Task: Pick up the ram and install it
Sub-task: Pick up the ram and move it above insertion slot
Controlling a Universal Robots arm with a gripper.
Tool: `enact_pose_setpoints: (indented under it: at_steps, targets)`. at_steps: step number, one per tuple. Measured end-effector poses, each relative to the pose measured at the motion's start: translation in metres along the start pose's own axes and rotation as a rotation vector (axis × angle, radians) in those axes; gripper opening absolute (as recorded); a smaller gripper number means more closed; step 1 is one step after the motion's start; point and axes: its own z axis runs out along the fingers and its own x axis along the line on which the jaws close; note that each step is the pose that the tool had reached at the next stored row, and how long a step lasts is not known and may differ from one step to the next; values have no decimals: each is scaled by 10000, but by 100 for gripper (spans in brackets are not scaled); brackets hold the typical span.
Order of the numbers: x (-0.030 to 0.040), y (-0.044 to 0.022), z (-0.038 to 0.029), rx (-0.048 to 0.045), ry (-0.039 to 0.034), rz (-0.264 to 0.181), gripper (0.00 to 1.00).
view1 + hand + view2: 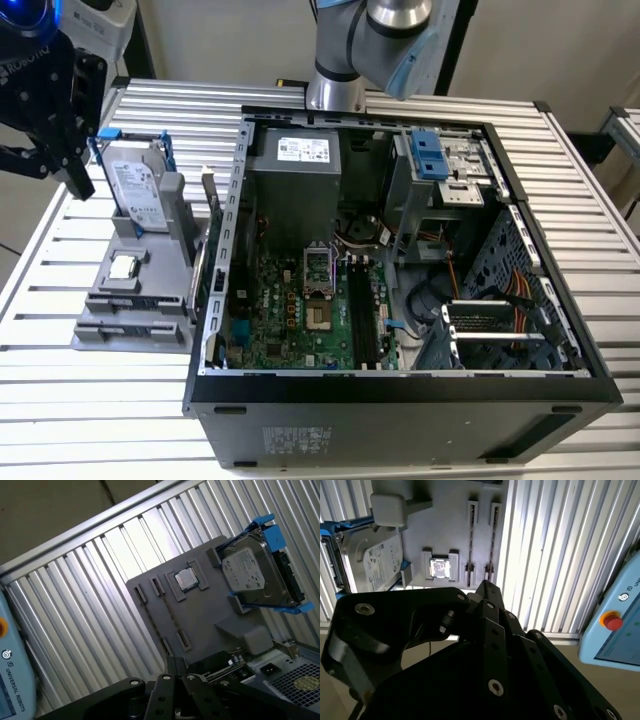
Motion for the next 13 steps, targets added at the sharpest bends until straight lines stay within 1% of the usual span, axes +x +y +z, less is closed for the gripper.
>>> enact_pose_setpoints:
  at_steps: [6,13]
  targets:
    - [0,1,0,-6,10,-386,0]
    - [0,0,0,-13,14,-706,0]
